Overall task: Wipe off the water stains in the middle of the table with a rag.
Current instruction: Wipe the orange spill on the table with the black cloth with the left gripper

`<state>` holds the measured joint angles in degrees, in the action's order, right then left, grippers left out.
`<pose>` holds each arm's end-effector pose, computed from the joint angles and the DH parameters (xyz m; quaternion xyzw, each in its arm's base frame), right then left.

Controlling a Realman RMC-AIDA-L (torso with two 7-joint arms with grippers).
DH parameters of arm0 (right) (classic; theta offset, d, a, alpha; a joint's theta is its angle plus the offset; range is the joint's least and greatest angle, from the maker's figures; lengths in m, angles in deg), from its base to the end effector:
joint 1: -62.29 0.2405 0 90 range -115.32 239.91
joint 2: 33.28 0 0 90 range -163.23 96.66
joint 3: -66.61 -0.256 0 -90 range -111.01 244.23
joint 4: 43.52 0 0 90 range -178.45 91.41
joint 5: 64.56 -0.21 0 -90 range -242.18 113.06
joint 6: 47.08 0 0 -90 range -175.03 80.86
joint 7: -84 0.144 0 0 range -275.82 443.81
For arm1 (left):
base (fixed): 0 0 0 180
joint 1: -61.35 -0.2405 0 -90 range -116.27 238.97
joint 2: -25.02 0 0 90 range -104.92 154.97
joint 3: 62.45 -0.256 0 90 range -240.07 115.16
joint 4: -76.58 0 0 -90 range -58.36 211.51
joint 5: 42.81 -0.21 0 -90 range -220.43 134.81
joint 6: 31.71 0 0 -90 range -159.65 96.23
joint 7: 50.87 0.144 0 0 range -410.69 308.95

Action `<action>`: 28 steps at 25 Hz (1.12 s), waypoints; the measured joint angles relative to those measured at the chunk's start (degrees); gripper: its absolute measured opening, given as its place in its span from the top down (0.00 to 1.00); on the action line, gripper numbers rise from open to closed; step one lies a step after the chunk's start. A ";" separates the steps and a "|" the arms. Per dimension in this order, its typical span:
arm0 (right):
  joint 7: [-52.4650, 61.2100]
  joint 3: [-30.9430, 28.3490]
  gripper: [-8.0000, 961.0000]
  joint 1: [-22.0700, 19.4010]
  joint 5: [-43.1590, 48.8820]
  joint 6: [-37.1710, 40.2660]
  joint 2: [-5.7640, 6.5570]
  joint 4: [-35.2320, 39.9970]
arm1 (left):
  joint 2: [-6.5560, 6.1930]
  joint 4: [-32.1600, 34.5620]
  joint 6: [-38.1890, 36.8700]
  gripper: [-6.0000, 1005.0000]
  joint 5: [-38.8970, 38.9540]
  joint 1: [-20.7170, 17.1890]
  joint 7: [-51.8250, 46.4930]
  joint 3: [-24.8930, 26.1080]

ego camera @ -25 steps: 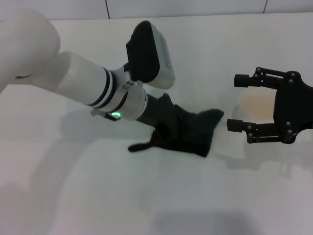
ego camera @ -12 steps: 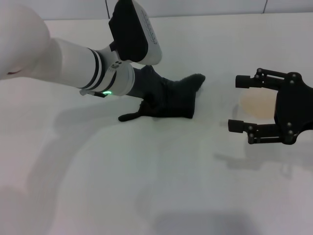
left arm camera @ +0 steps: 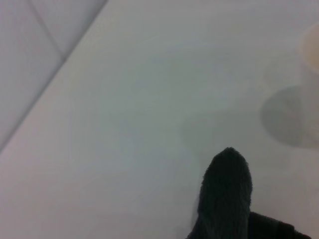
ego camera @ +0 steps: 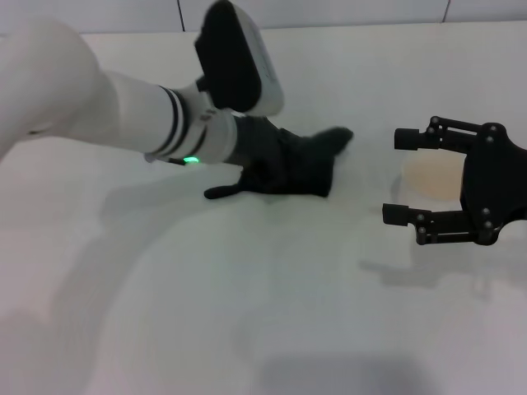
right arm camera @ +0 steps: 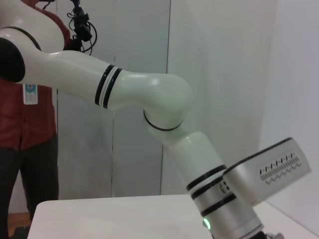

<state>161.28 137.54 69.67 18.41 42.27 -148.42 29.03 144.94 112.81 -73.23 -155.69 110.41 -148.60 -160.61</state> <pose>0.2122 0.2720 0.0509 -0.9452 0.0104 0.2862 0.1569 -0.1590 0.4028 -0.1209 -0.9823 -0.0056 0.0555 0.1786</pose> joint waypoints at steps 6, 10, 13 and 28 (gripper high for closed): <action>0.06 -0.04 0.13 0.01 0.00 0.05 0.00 -0.15 | 0.00 -0.02 -0.50 0.93 2.57 0.25 0.11 -4.60; 0.07 -0.03 0.13 0.00 0.00 0.05 0.00 -0.14 | 0.00 0.00 -2.49 0.93 4.58 0.30 0.39 -5.71; 0.07 0.01 0.13 0.00 0.00 0.05 0.00 -0.14 | -0.03 0.30 -5.02 0.93 5.53 0.14 1.05 -5.91; 0.07 0.20 0.14 0.00 0.00 -0.15 -0.06 0.06 | -0.25 4.78 -13.70 0.93 6.33 -4.98 1.59 -5.86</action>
<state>161.34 137.74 69.67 18.41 42.13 -148.48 29.09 144.69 117.59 -86.92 -149.36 105.43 -147.01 -166.47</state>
